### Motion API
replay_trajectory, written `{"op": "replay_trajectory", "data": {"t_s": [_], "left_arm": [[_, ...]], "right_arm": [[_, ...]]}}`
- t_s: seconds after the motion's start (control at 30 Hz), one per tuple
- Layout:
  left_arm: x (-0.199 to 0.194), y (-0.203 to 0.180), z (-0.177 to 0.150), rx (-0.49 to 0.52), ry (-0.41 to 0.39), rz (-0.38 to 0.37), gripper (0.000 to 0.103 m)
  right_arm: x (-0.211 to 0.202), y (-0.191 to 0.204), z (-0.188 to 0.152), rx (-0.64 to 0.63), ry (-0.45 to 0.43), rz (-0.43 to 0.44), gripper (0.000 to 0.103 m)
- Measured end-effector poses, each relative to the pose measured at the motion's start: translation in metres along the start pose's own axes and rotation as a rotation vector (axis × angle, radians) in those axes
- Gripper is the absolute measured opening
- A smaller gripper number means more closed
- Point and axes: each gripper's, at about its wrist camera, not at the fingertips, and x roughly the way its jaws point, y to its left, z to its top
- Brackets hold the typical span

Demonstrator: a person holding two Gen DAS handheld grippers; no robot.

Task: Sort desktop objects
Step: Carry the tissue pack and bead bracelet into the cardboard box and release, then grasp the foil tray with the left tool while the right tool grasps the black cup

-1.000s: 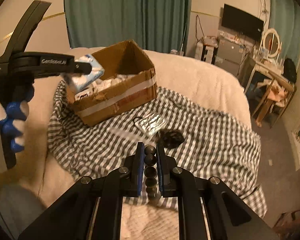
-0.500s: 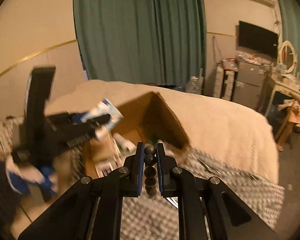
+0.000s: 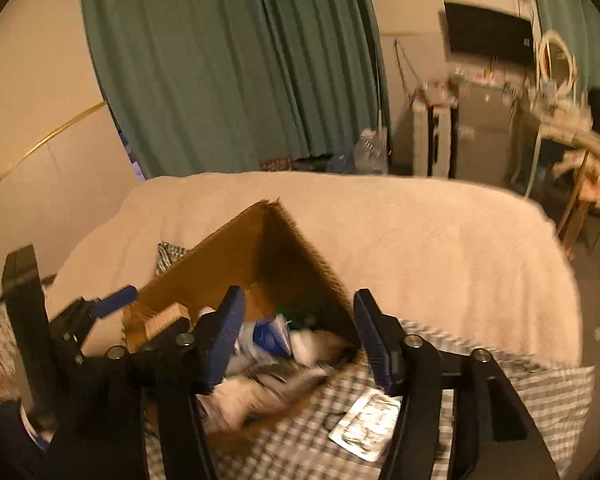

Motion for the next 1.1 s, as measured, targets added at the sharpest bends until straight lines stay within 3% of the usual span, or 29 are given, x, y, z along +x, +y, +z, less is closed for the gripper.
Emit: {"op": "replay_trajectory", "data": {"t_s": [0.1, 0.23, 0.4, 0.5, 0.6, 0.73, 0.8, 0.93, 1.1], "left_arm": [[-0.029, -0.028, -0.001, 0.028, 0.017, -0.066, 0.096], [-0.063, -0.055, -0.006, 0.041, 0.023, -0.091, 0.096], [-0.093, -0.09, -0.034, 0.056, 0.012, -0.055, 0.103], [-0.095, -0.11, -0.066, 0.096, 0.008, -0.017, 0.103], [-0.082, -0.128, -0.113, 0.119, 0.016, 0.042, 0.103], [-0.038, -0.136, -0.159, 0.03, 0.133, 0.006, 0.103], [-0.015, -0.135, -0.175, -0.014, 0.151, -0.01, 0.103], [0.021, -0.138, -0.184, -0.032, 0.186, -0.03, 0.103], [0.06, -0.137, -0.191, 0.026, 0.231, 0.04, 0.103]], "right_arm": [[-0.032, -0.013, -0.013, -0.003, -0.004, -0.03, 0.06], [-0.079, -0.031, -0.037, -0.02, 0.006, -0.102, 0.06], [-0.139, -0.044, -0.072, -0.005, 0.012, -0.177, 0.06], [-0.168, -0.05, -0.099, 0.021, -0.005, -0.217, 0.074], [-0.177, -0.053, -0.131, 0.04, 0.012, -0.253, 0.079], [-0.179, -0.061, -0.173, 0.044, 0.026, -0.276, 0.088], [-0.175, -0.07, -0.192, 0.067, 0.03, -0.277, 0.088], [-0.16, -0.086, -0.212, 0.05, 0.05, -0.284, 0.088], [-0.119, -0.093, -0.223, 0.0, 0.035, -0.286, 0.092]]}}
